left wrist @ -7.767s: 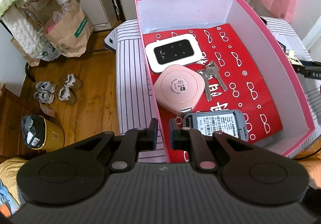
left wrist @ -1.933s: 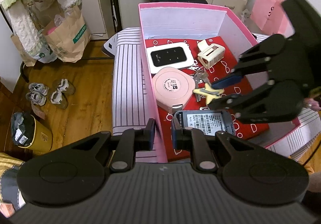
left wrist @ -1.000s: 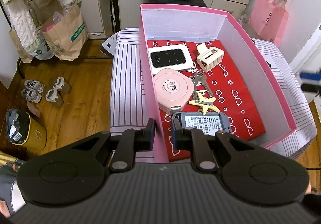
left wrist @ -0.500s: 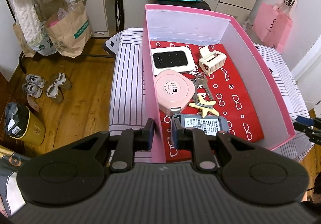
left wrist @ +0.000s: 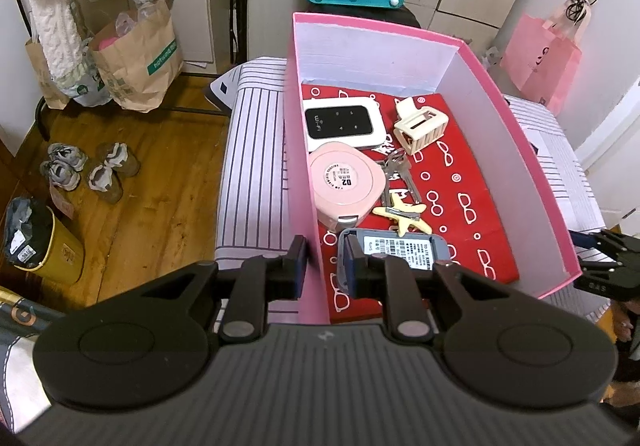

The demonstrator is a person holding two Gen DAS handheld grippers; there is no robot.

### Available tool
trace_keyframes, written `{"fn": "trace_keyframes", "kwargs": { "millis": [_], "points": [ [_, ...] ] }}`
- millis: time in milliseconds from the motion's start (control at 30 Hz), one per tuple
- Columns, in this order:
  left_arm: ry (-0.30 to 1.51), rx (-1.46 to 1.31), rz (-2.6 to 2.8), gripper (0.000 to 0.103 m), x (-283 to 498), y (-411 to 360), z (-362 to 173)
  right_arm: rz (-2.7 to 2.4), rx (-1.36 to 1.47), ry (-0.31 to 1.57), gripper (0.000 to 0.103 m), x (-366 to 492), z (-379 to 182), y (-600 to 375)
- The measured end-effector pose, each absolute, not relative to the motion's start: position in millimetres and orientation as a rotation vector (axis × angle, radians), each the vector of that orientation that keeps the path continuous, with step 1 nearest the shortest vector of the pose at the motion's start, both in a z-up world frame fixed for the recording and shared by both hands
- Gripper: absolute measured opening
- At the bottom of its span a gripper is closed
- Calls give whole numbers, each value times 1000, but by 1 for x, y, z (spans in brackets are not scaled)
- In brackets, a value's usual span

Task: Organize rigid objects
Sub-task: 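Return the right gripper to the bed and grasp the gold AA battery, then carry the AA battery into the box and release it near the star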

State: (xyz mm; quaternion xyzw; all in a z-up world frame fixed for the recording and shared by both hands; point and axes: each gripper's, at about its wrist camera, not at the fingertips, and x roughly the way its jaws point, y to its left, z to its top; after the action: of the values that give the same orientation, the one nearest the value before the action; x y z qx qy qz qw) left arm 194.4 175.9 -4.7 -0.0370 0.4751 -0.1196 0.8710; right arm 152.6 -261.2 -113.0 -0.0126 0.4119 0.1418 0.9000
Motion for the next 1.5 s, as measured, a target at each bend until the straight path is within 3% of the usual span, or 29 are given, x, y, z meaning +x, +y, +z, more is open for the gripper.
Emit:
{"fn": "trace_keyframes", "kwargs": {
  "millis": [300,367,700,1200,1500],
  "points": [
    [984,-43,-220,16,195,169,-5,242,31,790,60,160,-118,-258],
    [989,-36,-219,15,196,168,-5,222,20,770,48,161,-120,-257],
    [1007,-5,-215,13,202,166,-2,294,2,776,48,165,-107,-264],
    [998,-66,-220,12,202,172,-7,693,-171,568,48,170,18,-196],
    [996,-34,-250,12,203,171,-6,813,-453,665,48,221,4,-109]
  ]
}}
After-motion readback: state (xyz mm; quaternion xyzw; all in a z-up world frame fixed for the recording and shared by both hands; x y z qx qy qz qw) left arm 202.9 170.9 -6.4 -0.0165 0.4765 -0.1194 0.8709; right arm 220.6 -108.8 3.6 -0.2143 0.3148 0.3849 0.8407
